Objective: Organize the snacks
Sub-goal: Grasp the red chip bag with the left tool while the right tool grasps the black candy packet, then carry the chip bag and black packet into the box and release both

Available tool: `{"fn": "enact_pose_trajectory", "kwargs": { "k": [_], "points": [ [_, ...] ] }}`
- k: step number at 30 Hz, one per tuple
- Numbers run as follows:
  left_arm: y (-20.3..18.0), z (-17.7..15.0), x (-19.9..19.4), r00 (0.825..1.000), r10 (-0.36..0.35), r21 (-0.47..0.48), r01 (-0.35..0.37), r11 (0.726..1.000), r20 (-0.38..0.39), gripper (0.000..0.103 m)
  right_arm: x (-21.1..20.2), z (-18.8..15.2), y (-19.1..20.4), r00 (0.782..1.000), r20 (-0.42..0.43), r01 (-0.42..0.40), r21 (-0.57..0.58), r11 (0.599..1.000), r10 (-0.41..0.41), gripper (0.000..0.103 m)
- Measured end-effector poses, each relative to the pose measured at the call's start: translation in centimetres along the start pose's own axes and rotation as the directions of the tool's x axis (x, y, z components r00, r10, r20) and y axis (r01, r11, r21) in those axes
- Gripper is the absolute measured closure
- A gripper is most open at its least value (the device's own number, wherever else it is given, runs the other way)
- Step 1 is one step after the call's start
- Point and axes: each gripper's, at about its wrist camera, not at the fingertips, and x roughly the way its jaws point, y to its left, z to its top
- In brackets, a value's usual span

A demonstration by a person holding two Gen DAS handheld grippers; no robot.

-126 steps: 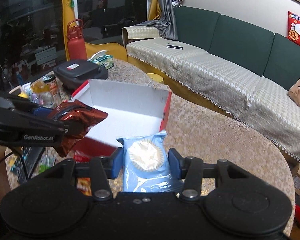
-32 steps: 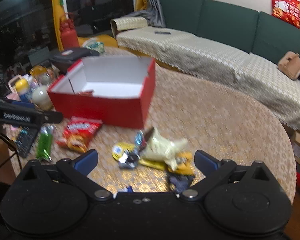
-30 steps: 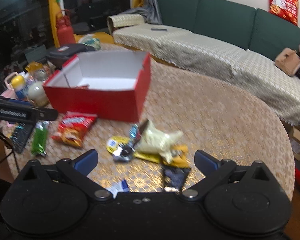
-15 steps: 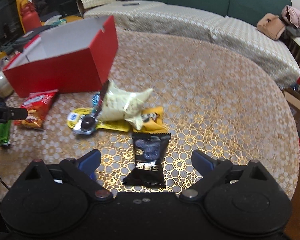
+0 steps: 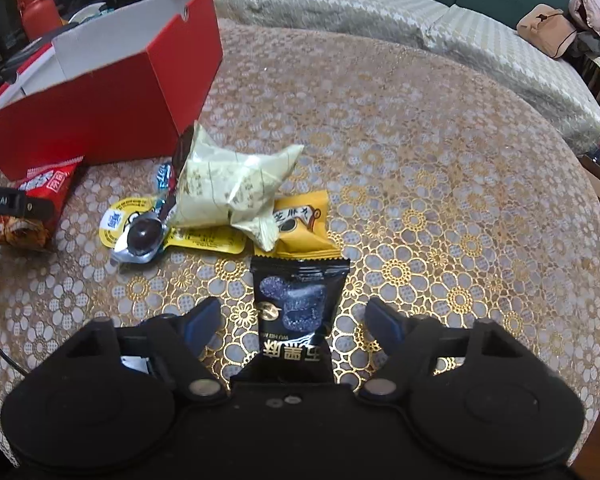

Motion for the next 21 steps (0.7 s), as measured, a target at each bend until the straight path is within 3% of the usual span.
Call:
{"fn": "enact_pose_trajectory", "kwargs": {
  "k": [5, 12, 21],
  "points": [
    [-0.5, 0.2, 0.4, 1.000, -0.017, 0.010, 0.017, 1.000, -0.019, 0.026, 0.1, 0.0, 0.1, 1.000, -0.006, -0.002, -0.004, 1.000, 0.002, 0.046],
    [-1.3, 0.1, 0.0, 1.000, -0.001, 0.014, 0.001, 1.000, -0.019, 0.031, -0.1, 0.0, -0.3, 1.000, 0.004, -0.002, 0.017, 1.000, 0.002, 0.063],
    [-1.3, -0.7, -1.6, 1.000, -0.027, 0.000, 0.027, 1.000, -0.002, 0.035, -1.5, -0.3, -0.5, 1.000, 0.028, -0.014, 0.040, 0.999, 0.013, 0.067]
  ]
}}
